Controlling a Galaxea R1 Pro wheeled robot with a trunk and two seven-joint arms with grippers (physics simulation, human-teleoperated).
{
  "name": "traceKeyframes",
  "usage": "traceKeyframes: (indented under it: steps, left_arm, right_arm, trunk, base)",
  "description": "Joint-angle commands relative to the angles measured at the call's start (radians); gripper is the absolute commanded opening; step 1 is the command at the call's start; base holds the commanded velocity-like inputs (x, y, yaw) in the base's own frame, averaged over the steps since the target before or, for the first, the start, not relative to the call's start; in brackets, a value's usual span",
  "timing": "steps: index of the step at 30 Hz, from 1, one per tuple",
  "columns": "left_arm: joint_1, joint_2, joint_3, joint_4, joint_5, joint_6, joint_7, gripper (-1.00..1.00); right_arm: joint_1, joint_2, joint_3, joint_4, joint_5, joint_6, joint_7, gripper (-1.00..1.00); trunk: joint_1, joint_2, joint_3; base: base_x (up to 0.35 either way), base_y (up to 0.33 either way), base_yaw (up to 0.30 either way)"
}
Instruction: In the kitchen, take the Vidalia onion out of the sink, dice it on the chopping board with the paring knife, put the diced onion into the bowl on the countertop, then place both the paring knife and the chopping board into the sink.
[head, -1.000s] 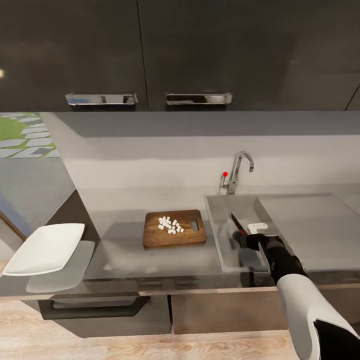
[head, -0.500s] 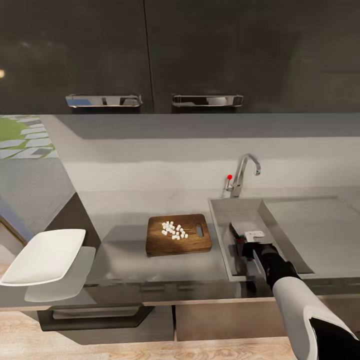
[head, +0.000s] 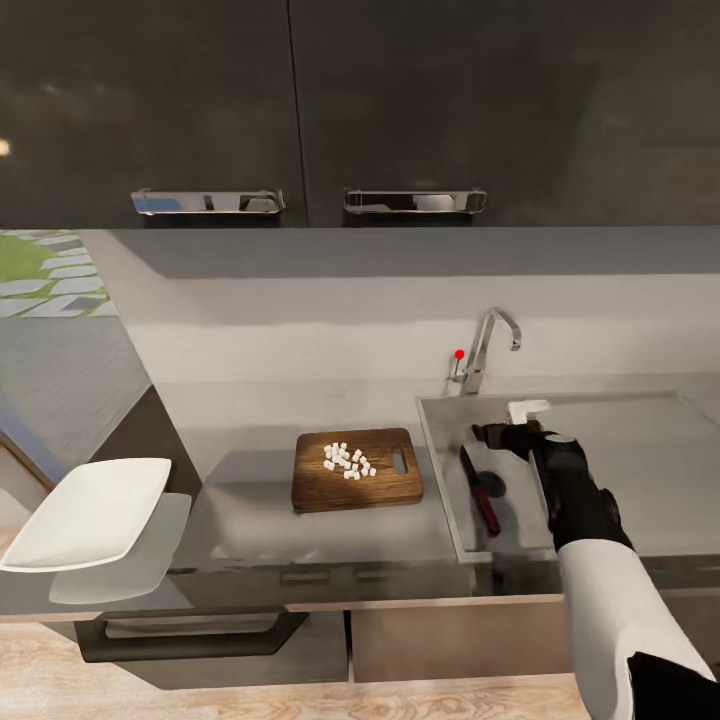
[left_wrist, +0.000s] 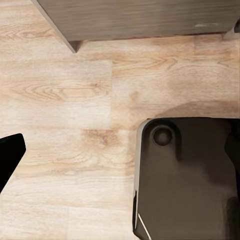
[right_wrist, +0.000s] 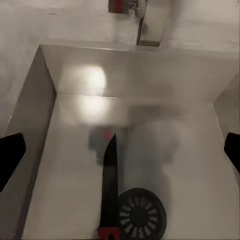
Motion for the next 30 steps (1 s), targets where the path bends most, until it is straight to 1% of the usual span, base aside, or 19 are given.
traceKeyframes:
  steps: [1, 2, 3, 4, 5, 6, 8, 12, 18, 30]
  left_arm:
    - [0.0, 0.001, -0.009, -0.002, 0.01, -0.001, 0.003, 1.0]
    - [0.0, 0.001, -0.009, -0.002, 0.01, -0.001, 0.003, 1.0]
    - [0.0, 0.001, -0.009, -0.002, 0.01, -0.001, 0.003, 1.0]
    - [0.0, 0.001, -0.009, -0.002, 0.01, -0.001, 0.003, 1.0]
    - [0.0, 0.001, -0.009, -0.002, 0.01, -0.001, 0.003, 1.0]
    - [0.0, 0.001, -0.009, -0.002, 0.01, -0.001, 0.003, 1.0]
    - [0.0, 0.001, -0.009, -0.002, 0.01, -0.001, 0.003, 1.0]
    - [0.0, 0.003, -0.009, -0.002, 0.01, -0.001, 0.003, 1.0]
    - [0.0, 0.003, -0.009, -0.002, 0.01, -0.001, 0.003, 1.0]
    - [0.0, 0.003, -0.009, -0.002, 0.01, -0.001, 0.003, 1.0]
  right_arm:
    - [0.004, 0.001, -0.002, -0.049, 0.012, 0.019, 0.058, 1.0]
    - [0.015, 0.004, -0.002, -0.115, 0.012, 0.052, 0.087, 1.0]
    - [0.042, 0.014, -0.001, -0.203, 0.013, 0.105, 0.102, 1.0]
    - [0.069, 0.027, -0.001, -0.268, 0.014, 0.142, 0.107, 1.0]
    - [0.108, 0.051, -0.002, -0.356, 0.016, 0.182, 0.11, 1.0]
    - [0.129, 0.07, -0.003, -0.407, 0.018, 0.203, 0.111, 1.0]
    - [0.147, 0.084, -0.003, -0.442, 0.019, 0.219, 0.111, 1.0]
    - [0.164, 0.09, -0.005, -0.457, 0.019, 0.225, 0.113, 1.0]
    - [0.172, 0.092, -0.004, -0.459, 0.018, 0.225, 0.114, 1.0]
    - [0.175, 0.092, -0.004, -0.449, 0.015, 0.225, 0.113, 1.0]
  trunk:
    - [0.001, -0.002, -0.002]
    - [0.001, -0.002, -0.002]
    - [0.001, -0.002, -0.002]
    - [0.001, -0.002, -0.002]
    - [0.001, -0.002, -0.002]
    - [0.001, -0.002, -0.002]
    - [0.001, -0.002, -0.002]
    - [0.001, -0.002, -0.002]
    - [0.001, -0.002, -0.002]
    - [0.001, -0.002, -0.002]
  base:
    - [0.0, 0.0, 0.0]
    - [0.0, 0.0, 0.0]
    - [0.0, 0.0, 0.0]
    - [0.0, 0.0, 0.0]
    - [0.0, 0.0, 0.0]
    - [0.0, 0.0, 0.0]
    - [0.0, 0.0, 0.0]
    - [0.0, 0.0, 0.0]
    - [0.0, 0.025, 0.0]
    - [0.0, 0.289, 0.0]
